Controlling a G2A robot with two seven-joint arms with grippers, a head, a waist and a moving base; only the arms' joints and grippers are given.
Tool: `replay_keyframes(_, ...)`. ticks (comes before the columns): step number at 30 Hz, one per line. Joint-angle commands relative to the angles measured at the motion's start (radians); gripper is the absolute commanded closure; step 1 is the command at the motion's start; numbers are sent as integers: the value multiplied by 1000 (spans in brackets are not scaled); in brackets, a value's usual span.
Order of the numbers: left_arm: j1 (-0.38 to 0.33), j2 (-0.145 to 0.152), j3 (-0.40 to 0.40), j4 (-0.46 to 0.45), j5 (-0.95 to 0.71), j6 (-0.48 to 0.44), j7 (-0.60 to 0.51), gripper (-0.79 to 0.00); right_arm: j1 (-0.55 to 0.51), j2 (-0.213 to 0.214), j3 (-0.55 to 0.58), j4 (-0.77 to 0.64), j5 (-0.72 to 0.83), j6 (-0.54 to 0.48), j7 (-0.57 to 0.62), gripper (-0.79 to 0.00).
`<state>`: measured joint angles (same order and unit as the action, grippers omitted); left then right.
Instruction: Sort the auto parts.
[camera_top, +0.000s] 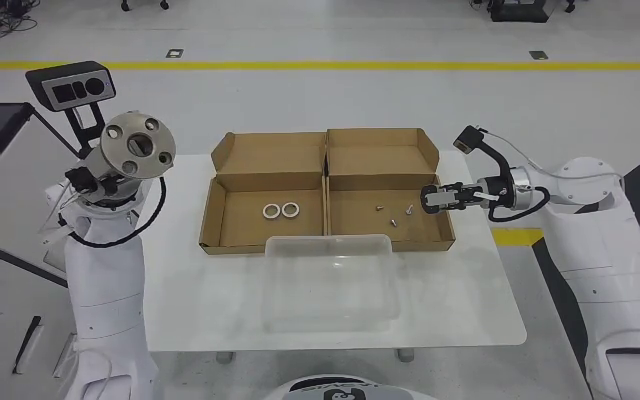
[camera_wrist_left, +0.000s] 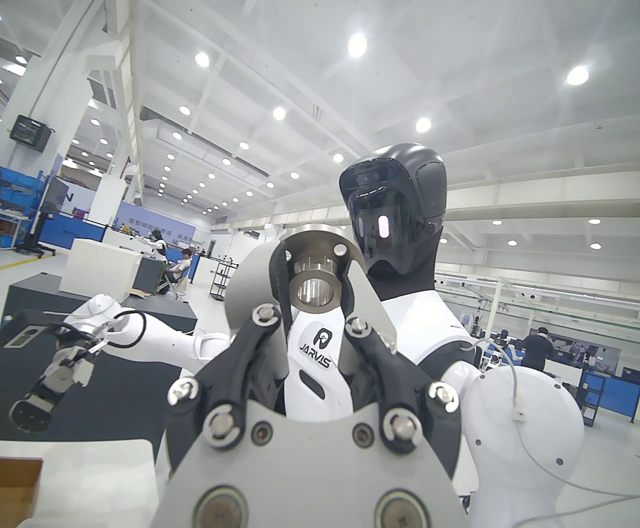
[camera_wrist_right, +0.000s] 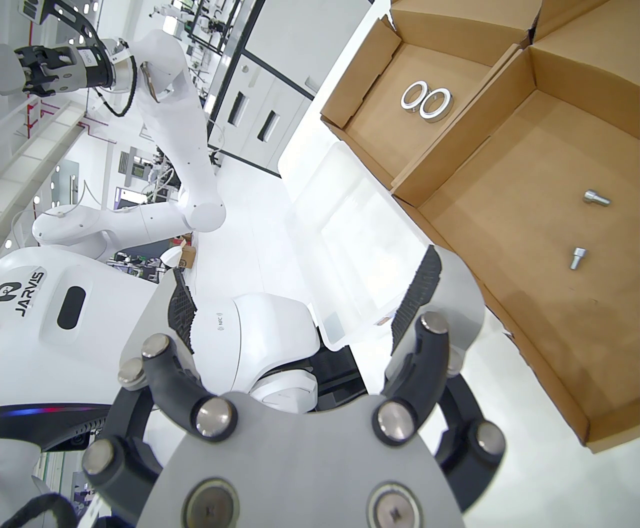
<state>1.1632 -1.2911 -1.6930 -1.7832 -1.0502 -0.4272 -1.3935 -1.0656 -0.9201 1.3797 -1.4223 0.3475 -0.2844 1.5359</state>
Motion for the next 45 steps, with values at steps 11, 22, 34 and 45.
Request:
replay_keyframes(11, 0, 0, 0, 0, 0, 0, 0, 0, 0, 0, 0, 0, 0, 0, 0, -785)
replay_keyframes(22, -16, 9, -7, 7, 77, 36, 33, 0, 0, 0, 0, 0, 0, 0, 0, -785)
replay_keyframes(34, -29, 39, -22, 155, 324, 32, -32, 0, 0, 0, 0, 0, 0, 0, 0, -785)
replay_keyframes(45, -128, 63, 13, 249, 645, -23, 66, 0, 0, 0, 0, 0, 0, 0, 0, -785)
